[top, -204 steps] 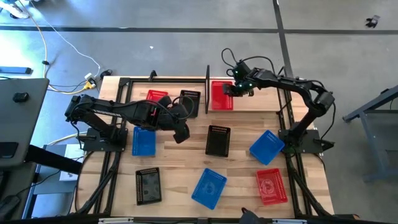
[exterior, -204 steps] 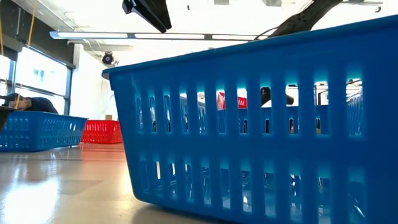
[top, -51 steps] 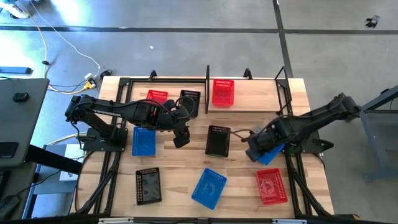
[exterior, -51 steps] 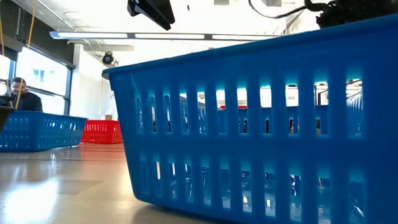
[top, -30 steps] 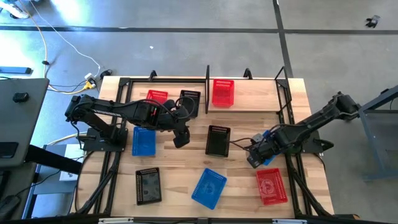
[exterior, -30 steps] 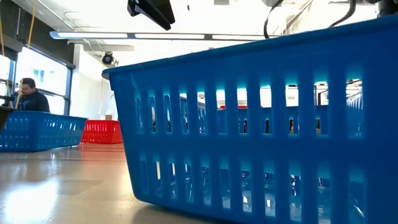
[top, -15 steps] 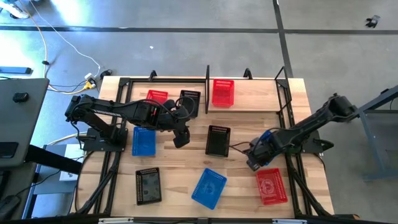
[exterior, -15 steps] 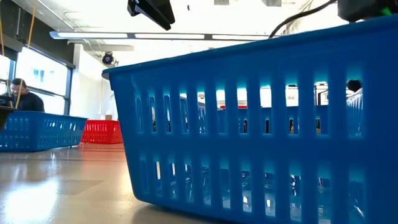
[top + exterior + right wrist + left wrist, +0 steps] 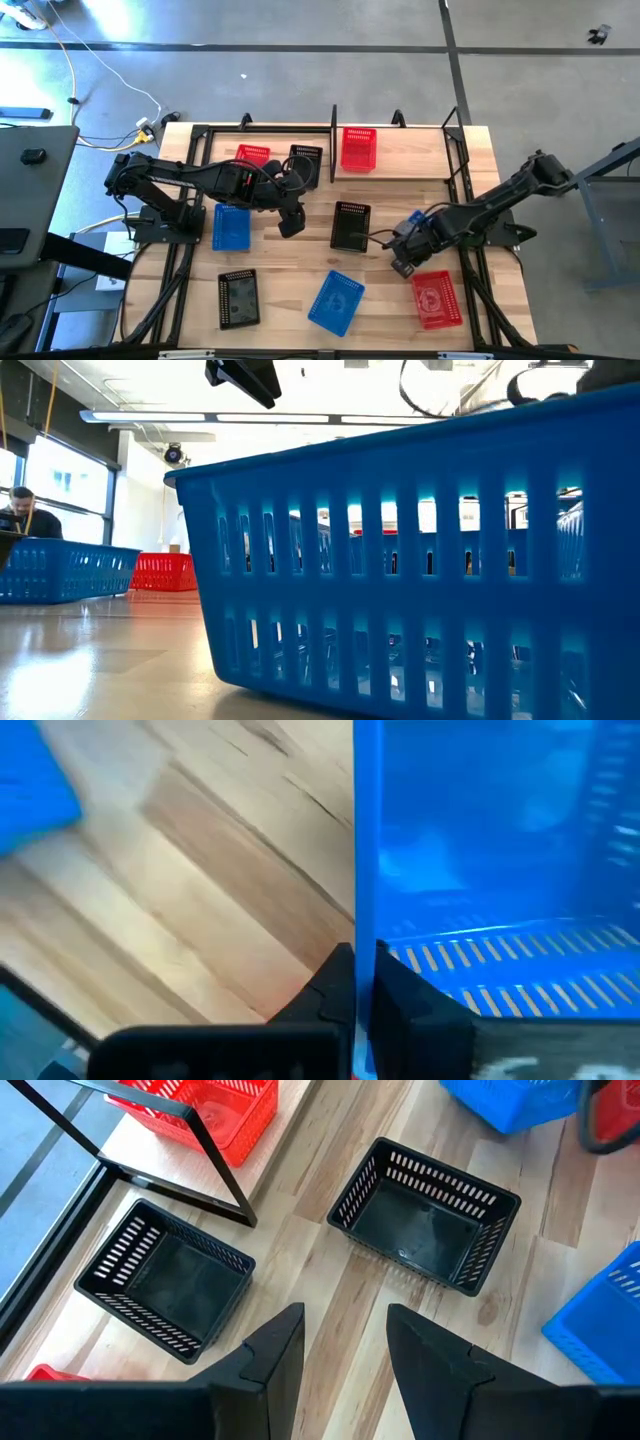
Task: Stack baskets on shelf by color
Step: Put the top right blue bin on the shelf
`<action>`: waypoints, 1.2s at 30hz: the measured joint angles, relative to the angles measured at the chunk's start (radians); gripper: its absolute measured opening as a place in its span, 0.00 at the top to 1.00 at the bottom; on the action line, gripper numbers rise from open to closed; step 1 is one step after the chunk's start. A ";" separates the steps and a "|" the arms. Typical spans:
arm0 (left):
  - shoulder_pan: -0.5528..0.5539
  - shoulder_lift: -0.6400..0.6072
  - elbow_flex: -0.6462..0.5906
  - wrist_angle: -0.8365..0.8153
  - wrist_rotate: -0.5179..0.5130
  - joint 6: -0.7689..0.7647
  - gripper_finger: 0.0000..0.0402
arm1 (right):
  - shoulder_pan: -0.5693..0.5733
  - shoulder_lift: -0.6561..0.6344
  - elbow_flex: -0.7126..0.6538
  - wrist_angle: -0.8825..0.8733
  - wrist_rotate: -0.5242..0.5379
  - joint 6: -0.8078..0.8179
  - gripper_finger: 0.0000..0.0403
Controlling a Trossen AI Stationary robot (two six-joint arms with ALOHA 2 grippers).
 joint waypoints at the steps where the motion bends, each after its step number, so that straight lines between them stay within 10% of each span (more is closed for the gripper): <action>1: 0.000 0.000 0.000 0.000 0.000 0.000 0.67 | -0.002 0.000 0.019 -0.010 0.016 -0.013 1.00; 21: 0.000 0.000 0.000 0.000 0.000 0.008 0.67 | -0.082 0.000 0.255 -0.324 0.406 -0.574 1.00; 36: 0.000 0.000 0.000 0.000 -0.004 0.005 0.67 | -0.438 0.000 0.255 -0.409 0.476 -1.143 1.00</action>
